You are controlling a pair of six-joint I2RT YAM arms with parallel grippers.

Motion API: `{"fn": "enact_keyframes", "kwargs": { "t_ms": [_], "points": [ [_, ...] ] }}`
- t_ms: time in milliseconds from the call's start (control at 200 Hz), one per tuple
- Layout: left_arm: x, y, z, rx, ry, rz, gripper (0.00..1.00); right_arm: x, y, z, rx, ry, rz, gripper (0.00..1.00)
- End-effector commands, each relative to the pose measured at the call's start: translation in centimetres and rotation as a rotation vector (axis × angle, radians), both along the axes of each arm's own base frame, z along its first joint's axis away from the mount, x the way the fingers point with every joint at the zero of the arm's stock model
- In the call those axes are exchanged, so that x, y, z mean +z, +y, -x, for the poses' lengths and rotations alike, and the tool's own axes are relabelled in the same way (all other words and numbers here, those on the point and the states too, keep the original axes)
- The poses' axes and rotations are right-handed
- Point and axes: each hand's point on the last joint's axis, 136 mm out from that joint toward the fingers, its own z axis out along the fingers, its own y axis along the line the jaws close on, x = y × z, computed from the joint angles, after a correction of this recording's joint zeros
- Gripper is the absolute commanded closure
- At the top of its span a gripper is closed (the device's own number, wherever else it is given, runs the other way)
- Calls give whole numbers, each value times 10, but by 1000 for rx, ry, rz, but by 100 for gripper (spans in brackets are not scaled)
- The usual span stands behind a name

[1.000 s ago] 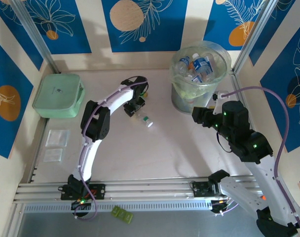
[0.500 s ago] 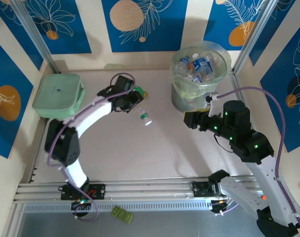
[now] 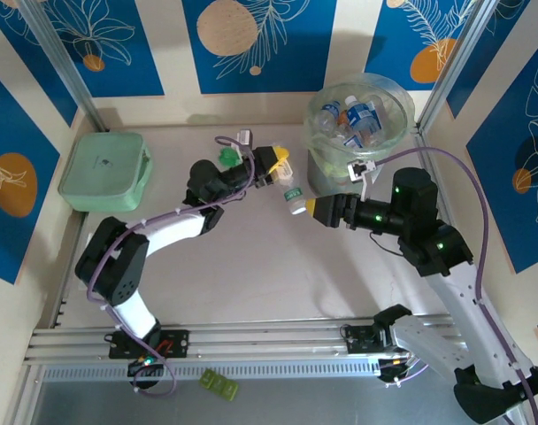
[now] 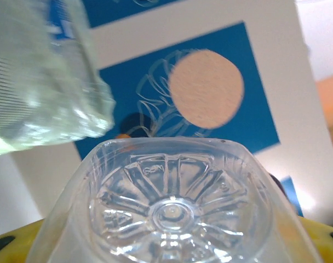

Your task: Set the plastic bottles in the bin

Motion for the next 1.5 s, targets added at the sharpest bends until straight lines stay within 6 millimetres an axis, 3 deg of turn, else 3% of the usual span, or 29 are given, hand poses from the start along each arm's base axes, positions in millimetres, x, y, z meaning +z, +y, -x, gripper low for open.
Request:
{"fn": "enact_keyframes", "kwargs": {
  "t_ms": [0,100,315,390,525,960,1060,1215,1290,1495],
  "points": [
    [48,5,44,-89,-192,78,58,6,2,0,26,20,-45,15],
    [55,-1,59,-122,-238,52,58,12,-5,-7,12,24,-63,12],
    [60,-12,83,-181,-290,36,59,22,8,-12,141,97,-150,13],
    [58,-14,84,-175,-293,23,58,26,17,-8,209,115,-189,15],
    [61,-15,87,-171,-310,14,58,16,30,-5,236,138,-161,22],
    [63,-19,91,-170,-314,14,58,7,39,-9,250,170,-196,32],
    [64,-19,93,-164,-322,4,56,5,40,-9,248,170,-191,43],
    [66,-17,95,-147,-338,-18,48,9,36,-6,234,153,-189,62],
    [66,-15,96,-135,-356,-36,44,13,33,-4,231,142,-190,63],
    [66,-5,94,-42,-400,-148,19,24,22,2,198,98,-176,63]
  ]
}}
